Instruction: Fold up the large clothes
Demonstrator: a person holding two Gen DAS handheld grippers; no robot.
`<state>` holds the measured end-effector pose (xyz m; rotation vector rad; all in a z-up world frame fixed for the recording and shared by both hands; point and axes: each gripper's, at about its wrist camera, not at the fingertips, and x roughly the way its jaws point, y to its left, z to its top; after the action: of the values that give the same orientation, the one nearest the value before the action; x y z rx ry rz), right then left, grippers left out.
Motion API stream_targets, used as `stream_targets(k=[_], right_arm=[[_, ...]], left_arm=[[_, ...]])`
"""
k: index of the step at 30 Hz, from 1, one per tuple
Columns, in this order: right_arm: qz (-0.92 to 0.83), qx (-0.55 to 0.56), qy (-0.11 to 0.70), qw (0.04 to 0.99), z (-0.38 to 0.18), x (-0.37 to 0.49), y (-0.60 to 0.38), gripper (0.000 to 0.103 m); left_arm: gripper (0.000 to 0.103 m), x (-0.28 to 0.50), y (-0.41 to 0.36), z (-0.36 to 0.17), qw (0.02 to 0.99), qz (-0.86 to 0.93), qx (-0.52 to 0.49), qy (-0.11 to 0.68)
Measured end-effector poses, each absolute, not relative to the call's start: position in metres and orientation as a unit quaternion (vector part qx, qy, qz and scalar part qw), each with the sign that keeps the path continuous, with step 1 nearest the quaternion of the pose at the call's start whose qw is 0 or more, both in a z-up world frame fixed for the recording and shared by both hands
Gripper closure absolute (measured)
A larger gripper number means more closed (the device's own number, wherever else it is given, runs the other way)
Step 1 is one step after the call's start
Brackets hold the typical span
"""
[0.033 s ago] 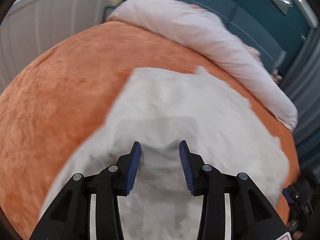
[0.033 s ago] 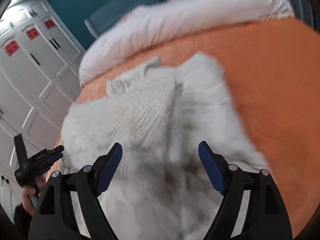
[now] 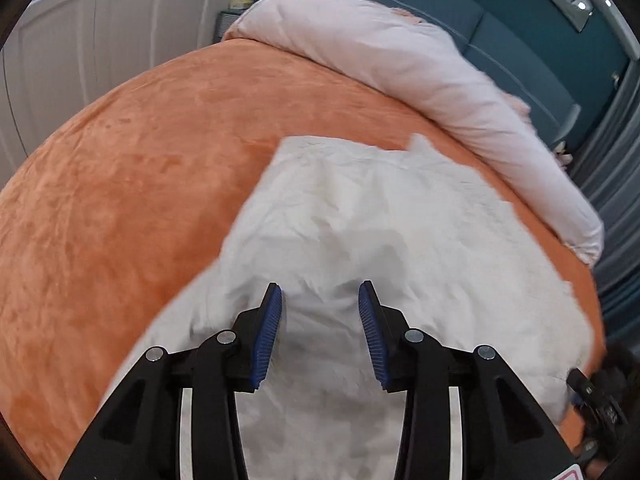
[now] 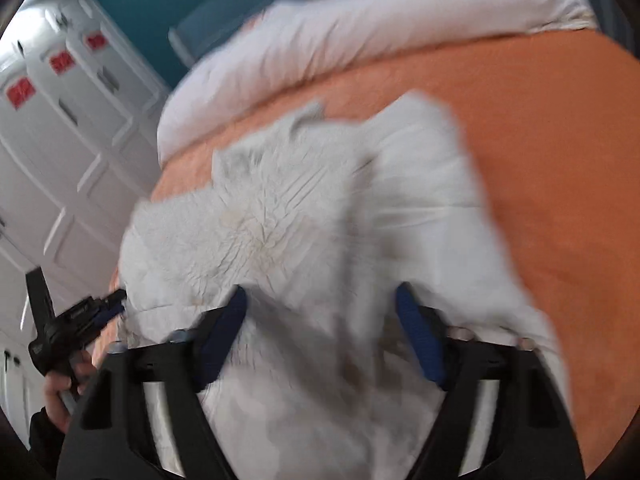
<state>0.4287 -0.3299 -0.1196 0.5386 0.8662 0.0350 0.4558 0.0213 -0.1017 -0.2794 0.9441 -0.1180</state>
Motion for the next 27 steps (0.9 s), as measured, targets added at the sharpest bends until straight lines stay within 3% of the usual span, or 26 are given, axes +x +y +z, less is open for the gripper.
stream_targets(k=[1, 2, 4, 7, 9, 11, 12, 16, 18, 22, 27], right_arm=[[0.024, 0.246, 0.419, 0.873, -0.115, 0.439, -0.323, 0.086], [0.033, 0.241, 0.404, 0.882, -0.102, 0.444, -0.317, 0.094], [0.060, 0.231, 0.330, 0.913, -0.056, 0.440, -0.308, 0.096], [0.065, 0.220, 0.241, 0.943, -0.020, 0.426, -0.310, 0.096], [-0.014, 0.171, 0.315, 0.934, -0.066, 0.455, -0.314, 0.094], [-0.030, 0.183, 0.446, 0.876, -0.148, 0.489, -0.324, 0.090], [-0.013, 0.197, 0.442, 0.875, -0.164, 0.487, -0.324, 0.090], [-0.051, 0.165, 0.414, 0.894, -0.125, 0.468, -0.313, 0.085], [-0.079, 0.174, 0.369, 0.910, -0.103, 0.443, -0.319, 0.071], [-0.102, 0.159, 0.309, 0.932, -0.064, 0.420, -0.312, 0.072], [-0.006, 0.128, 0.302, 0.944, -0.042, 0.447, -0.271, 0.072]], left_arm=[[0.065, 0.462, 0.017, -0.102, 0.882, -0.051, -0.125, 0.451], [0.065, 0.460, 0.018, -0.104, 0.885, -0.048, -0.114, 0.448], [0.065, 0.459, 0.015, -0.105, 0.893, -0.036, -0.085, 0.441], [0.065, 0.461, 0.008, -0.115, 0.894, -0.023, -0.066, 0.442], [0.065, 0.462, 0.007, -0.124, 0.893, -0.010, -0.052, 0.448], [0.059, 0.459, 0.004, -0.132, 0.895, -0.004, -0.038, 0.445], [0.059, 0.459, 0.002, -0.136, 0.895, 0.003, -0.028, 0.445], [0.059, 0.461, 0.001, -0.144, 0.895, 0.020, -0.009, 0.445], [0.059, 0.462, 0.004, -0.147, 0.895, 0.020, -0.012, 0.445], [0.060, 0.455, 0.004, -0.136, 0.897, 0.035, 0.000, 0.442], [0.061, 0.444, -0.005, -0.079, 0.923, 0.015, -0.012, 0.385]])
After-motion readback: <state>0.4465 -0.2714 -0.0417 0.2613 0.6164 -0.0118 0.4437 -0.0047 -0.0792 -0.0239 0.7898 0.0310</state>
